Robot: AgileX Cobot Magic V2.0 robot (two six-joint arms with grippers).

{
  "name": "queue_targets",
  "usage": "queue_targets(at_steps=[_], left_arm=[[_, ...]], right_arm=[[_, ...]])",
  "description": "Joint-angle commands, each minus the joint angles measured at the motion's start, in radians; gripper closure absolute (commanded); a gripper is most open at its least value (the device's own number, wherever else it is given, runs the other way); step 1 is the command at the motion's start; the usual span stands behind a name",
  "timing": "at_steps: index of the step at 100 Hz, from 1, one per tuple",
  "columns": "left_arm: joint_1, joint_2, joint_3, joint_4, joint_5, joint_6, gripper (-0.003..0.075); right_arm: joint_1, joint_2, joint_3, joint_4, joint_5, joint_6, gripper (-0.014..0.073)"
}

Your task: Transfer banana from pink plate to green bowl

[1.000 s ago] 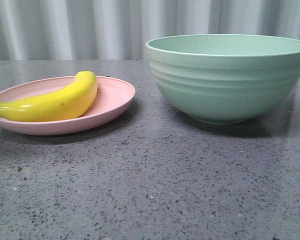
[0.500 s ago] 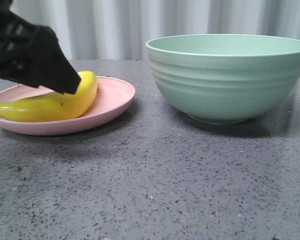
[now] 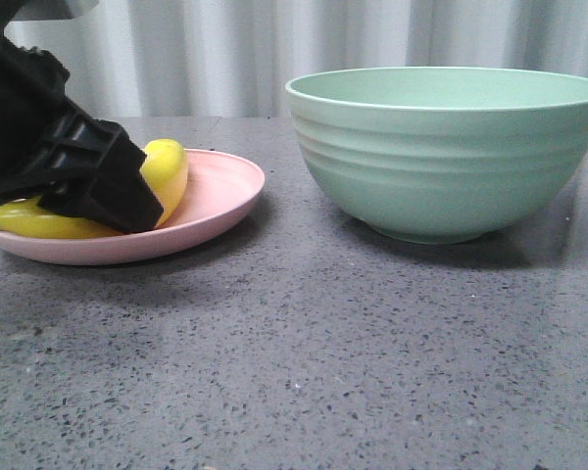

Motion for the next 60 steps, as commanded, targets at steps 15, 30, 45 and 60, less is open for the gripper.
queue_targets(at_steps=[15, 30, 45, 60], left_arm=[[-0.008, -0.024, -0.034, 0.0, -0.059, -0.004, 0.0556], [-0.011, -0.028, -0.053, 0.0, -0.052, -0.004, 0.0585], [-0.026, -0.056, -0.114, 0.003, -0.022, -0.004, 0.0585], [-0.075, -0.103, -0.182, 0.006, 0.012, -0.002, 0.0585]], right_arm=[[-0.005, 0.014, -0.034, -0.001, -0.067, -0.004, 0.0655], [0.006, 0.015, -0.062, -0.008, 0.013, -0.004, 0.0655], [0.051, 0.033, -0.151, -0.07, 0.136, -0.004, 0.0655], [0.175, 0.121, -0.272, -0.114, 0.265, -0.004, 0.0655]])
